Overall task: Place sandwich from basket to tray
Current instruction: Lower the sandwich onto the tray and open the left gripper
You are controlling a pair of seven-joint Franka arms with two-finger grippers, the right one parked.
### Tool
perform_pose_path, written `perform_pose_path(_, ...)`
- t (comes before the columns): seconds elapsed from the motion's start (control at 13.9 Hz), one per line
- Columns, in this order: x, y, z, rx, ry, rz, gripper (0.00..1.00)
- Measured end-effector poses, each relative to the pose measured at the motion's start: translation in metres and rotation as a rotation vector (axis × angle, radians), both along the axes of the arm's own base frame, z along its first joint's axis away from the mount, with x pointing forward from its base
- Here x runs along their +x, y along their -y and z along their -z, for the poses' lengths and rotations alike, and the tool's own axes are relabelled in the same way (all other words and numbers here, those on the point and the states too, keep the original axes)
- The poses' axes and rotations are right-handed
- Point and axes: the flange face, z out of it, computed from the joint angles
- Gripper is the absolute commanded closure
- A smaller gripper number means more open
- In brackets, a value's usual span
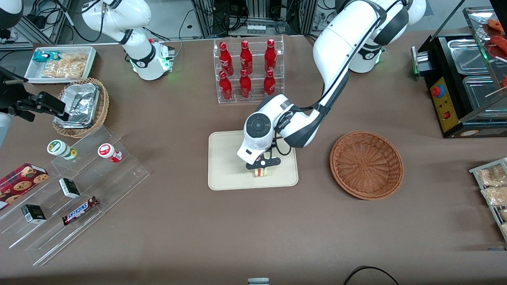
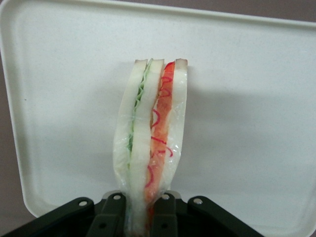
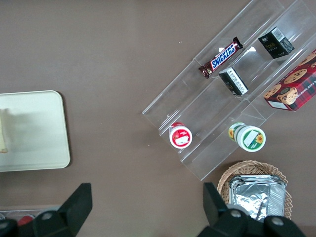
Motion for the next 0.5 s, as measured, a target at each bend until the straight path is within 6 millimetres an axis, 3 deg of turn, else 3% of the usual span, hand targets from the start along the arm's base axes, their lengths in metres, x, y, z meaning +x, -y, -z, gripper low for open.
perform_pose_path(0.07, -0.004, 0.004, 0.001, 0.003, -0.002, 0.001, 0.90)
perform_pose_path(0.14, -0.009, 0.008, 0.004, 0.007, -0.006, 0.002, 0.79)
perform_pose_path(0.29, -0.014, 0.011, 0.011, 0.015, -0.014, 0.000, 0.00)
perform_pose_path(0.5, -0.011, 0.010, 0.012, 0.016, -0.013, -0.011, 0.00)
